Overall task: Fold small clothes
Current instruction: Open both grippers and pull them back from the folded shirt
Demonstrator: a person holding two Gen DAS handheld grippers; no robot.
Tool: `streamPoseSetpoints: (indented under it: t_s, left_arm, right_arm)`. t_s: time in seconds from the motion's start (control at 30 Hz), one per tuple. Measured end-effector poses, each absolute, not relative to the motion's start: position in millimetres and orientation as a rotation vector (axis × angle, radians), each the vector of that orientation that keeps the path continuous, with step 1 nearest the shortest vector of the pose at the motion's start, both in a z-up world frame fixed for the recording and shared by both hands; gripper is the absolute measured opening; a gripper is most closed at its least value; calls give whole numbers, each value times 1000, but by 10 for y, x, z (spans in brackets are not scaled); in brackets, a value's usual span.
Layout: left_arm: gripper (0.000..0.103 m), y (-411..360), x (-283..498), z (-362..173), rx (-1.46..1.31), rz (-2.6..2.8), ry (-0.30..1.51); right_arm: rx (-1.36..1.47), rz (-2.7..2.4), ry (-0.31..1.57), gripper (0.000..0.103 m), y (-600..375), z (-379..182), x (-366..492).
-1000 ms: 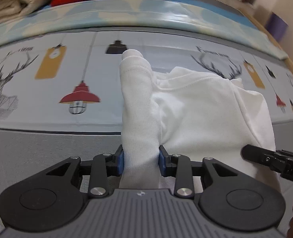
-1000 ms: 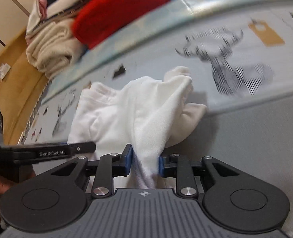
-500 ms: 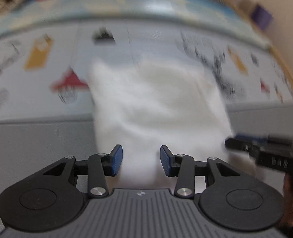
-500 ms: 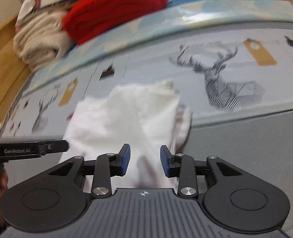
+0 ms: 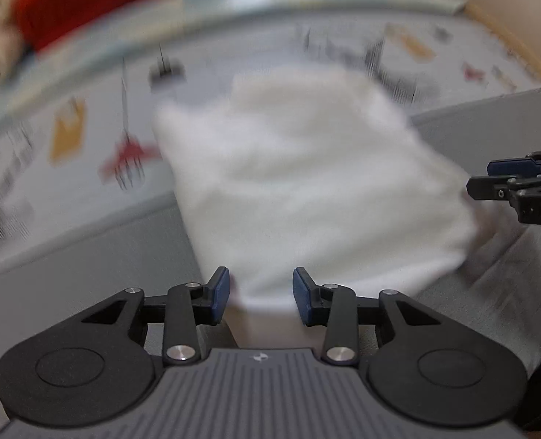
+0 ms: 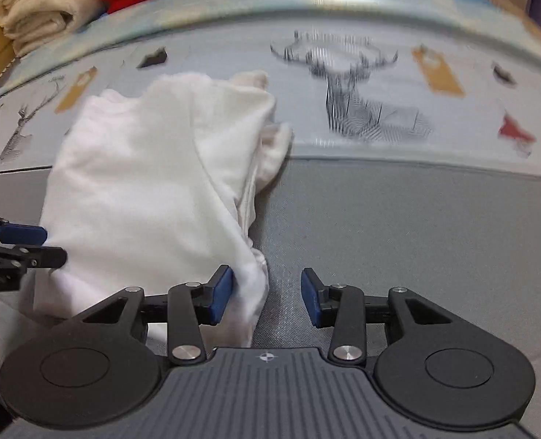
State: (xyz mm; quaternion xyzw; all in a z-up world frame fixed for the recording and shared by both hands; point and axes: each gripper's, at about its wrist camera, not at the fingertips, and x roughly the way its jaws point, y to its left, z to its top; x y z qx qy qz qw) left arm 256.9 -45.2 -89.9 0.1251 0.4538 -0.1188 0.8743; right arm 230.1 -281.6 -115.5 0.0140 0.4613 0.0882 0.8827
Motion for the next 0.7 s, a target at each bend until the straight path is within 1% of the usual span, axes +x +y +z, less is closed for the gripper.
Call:
streamPoseSetpoints:
  t_s: [0.03,0.07,0.1,0.13,0.2,0.23,0.3,0.37,0.47,0.53,0.57,0.63,0.7]
  left_arm:
    - [50,-413,2499,-791,233,-251,901]
    - [59,-363,2439,-678,201,-245,866]
    - [64,-324,2373,-558,180,-232,834]
    - [67,-286,2295,-450,168,-223,797]
    - [85,-204,2078,-264,159,-204,725]
    - [85,-175,1949,-192,160,-184,690]
    - [85,-126,1677,-90,158,-150,627]
    - [86,-125,1359,-52,154,-108,557]
    - [86,-198,950,-125,140,-99,523]
    - [92,-257,742,-293,129,-89,531]
    - [97,-272,690,-384,116,-89,562]
    - [97,-298,700,-488,73,-94,659]
    - [97,-298,731,-518,54,-108,677]
  right_arm:
    - [8,189,909,42,-2811,-1054,2213]
    - [-4,192,854,42,-2814,-923,2117]
    - [-3,186,815,42,-2826,-824,2056]
    - [5,173,778,43,-2850,-711,1991]
    - [45,150,705,50,-2902,-484,1841]
    - [71,146,676,55,-2934,-388,1761]
    - [116,137,608,79,-2953,-223,1541]
    - [131,135,548,87,-2937,-177,1302]
    - [115,135,531,88,-2834,-286,955]
    - [144,144,522,88,-2756,-305,792]
    - [151,149,518,90,-2715,-323,729]
    - [121,139,524,90,-2606,-336,626]
    - [71,115,530,90,-2510,-386,595]
